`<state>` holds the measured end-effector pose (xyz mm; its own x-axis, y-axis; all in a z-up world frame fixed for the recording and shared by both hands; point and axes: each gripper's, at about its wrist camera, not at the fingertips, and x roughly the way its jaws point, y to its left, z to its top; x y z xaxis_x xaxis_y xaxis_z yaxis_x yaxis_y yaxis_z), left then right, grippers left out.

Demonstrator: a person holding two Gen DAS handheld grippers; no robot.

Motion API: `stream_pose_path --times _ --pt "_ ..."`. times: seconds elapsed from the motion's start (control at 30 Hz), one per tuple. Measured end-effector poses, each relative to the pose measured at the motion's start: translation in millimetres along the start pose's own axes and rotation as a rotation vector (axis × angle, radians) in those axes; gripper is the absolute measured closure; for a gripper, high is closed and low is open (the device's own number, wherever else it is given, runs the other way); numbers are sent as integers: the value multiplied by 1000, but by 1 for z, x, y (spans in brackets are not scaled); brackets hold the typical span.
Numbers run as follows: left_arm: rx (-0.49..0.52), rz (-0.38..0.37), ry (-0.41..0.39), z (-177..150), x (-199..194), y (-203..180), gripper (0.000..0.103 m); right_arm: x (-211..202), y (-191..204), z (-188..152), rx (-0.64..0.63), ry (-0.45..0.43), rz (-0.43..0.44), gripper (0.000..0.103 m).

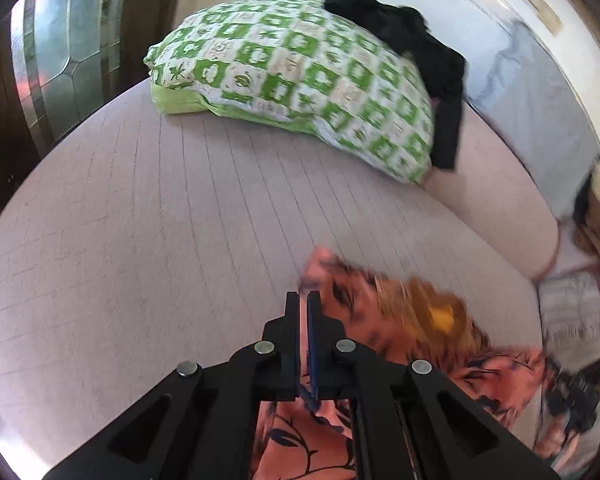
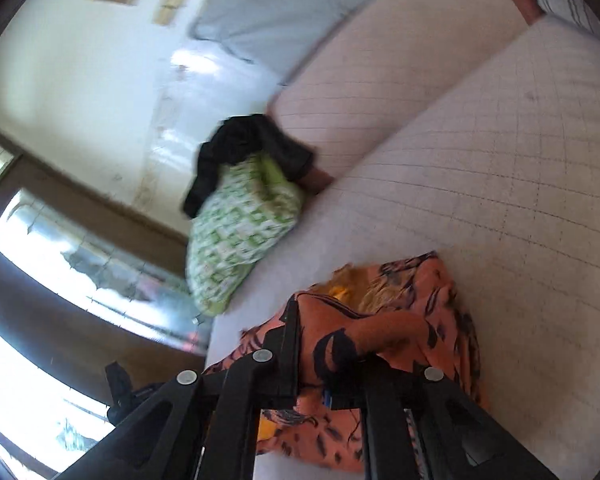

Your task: Fold small clothes

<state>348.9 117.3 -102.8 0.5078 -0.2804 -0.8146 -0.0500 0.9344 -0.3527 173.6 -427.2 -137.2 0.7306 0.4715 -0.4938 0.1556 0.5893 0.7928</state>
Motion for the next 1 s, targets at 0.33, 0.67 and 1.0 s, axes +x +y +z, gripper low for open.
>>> stream_pose_path --times 0.33,0.67,1.0 --pt "-179 173 -243 -69 -22 -5 87 25 -74 0 158 -167 -101 11" --pt "-464 245 -104 -105 1 41 75 66 78 -92 -427 109 -111 45" --pt "-361 279 40 -101 34 62 75 265 138 -125 -446 397 -253 66"
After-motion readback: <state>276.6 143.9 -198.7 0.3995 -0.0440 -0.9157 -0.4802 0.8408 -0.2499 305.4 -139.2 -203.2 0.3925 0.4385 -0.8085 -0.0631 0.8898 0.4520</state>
